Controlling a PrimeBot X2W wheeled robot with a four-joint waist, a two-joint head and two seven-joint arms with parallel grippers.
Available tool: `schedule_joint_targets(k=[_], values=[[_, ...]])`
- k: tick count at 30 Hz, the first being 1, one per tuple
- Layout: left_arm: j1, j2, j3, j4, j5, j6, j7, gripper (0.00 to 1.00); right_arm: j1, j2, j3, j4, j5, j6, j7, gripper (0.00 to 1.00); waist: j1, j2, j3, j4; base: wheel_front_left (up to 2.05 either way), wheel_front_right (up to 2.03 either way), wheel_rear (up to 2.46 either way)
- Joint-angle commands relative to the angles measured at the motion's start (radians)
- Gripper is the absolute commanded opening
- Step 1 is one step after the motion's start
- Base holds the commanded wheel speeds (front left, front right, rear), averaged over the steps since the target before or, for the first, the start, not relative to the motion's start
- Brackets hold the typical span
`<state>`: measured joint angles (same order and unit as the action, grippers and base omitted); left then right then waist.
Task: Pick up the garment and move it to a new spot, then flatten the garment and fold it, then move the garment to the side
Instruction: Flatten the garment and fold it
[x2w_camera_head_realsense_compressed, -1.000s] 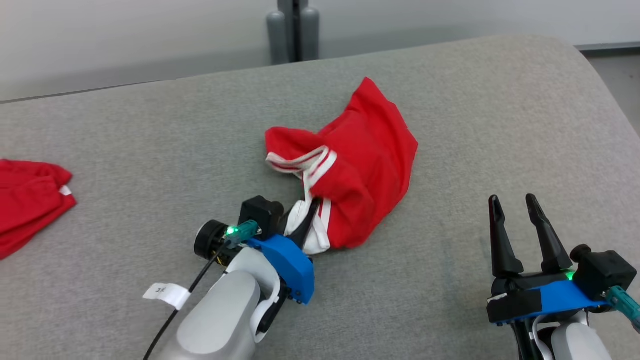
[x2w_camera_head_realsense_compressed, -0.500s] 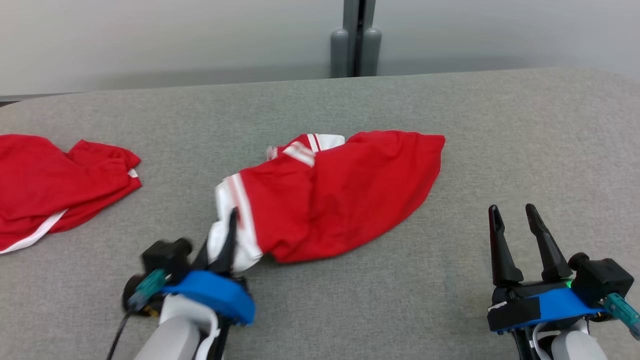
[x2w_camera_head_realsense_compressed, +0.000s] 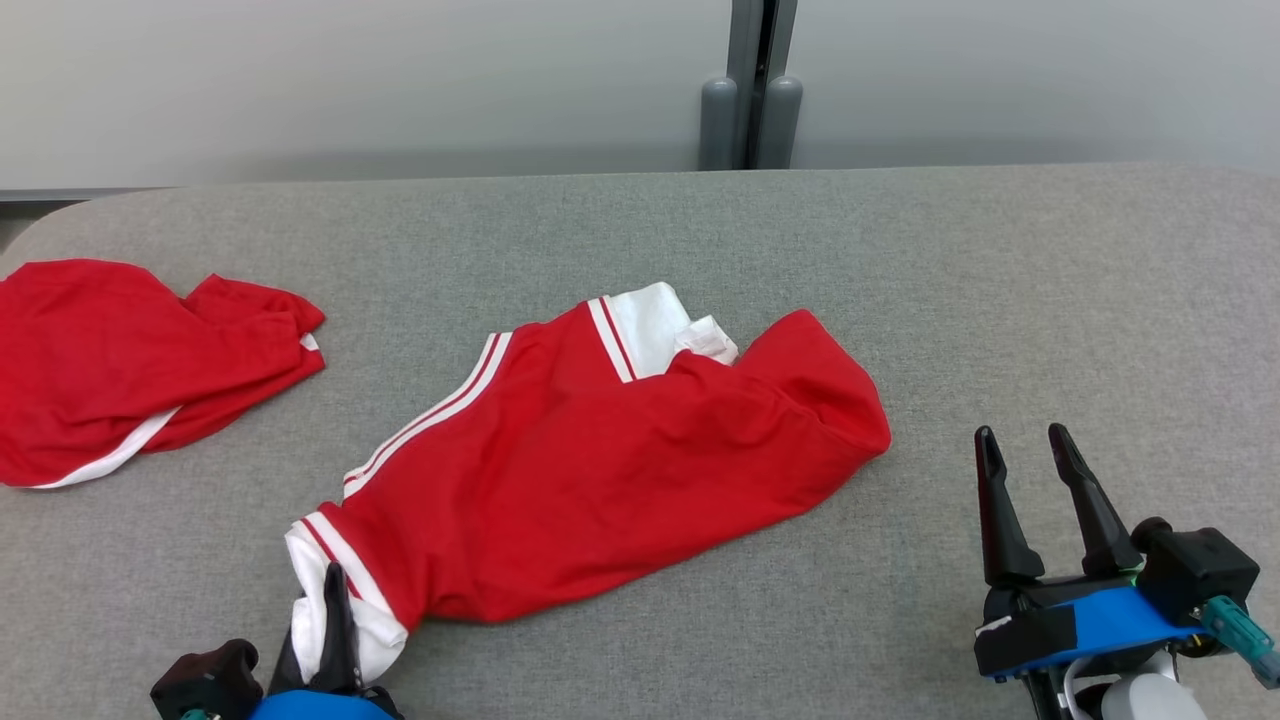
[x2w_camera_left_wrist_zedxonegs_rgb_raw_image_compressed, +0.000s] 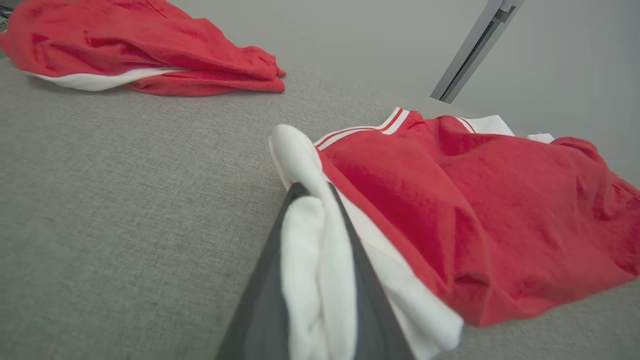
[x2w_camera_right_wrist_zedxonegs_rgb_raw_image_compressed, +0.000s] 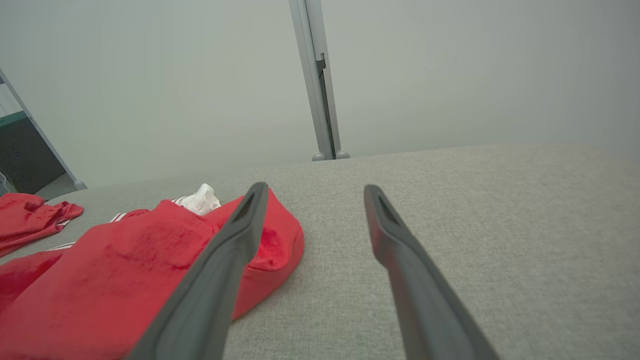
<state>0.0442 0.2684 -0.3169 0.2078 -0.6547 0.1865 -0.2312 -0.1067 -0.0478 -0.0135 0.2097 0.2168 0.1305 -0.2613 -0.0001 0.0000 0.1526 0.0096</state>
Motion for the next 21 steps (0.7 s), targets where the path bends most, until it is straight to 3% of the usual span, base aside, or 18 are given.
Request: schedule_joint_targets(k=[1, 9, 21], values=[[0.01, 0.003, 0.007, -0.015, 0.004, 0.011, -0.008, 1.0, 0.01, -0.005, -0.003, 0.003, -0.006, 0.0, 0.0, 1.0, 0.0001, 0.0, -0.003, 0.001, 0.0, 0.0, 0.0], [-0.02, 0.016, 0.05, -0.084, 0.078, 0.027, -0.032, 1.0, 0.019, -0.005, -0.002, 0.0, -0.013, 0.0, 0.01, 1.0, 0.0001, 0.0, -0.03, -0.002, 0.0, 0.0, 0.0], [-0.074, 0.005, 0.11, -0.172, 0.224, -0.027, -0.035, 1.0, 0.032, -0.005, -0.009, 0.002, -0.016, 0.0, 0.012, 1.0, 0.0001, 0.0, -0.064, -0.039, 0.0, 0.0, 0.0]])
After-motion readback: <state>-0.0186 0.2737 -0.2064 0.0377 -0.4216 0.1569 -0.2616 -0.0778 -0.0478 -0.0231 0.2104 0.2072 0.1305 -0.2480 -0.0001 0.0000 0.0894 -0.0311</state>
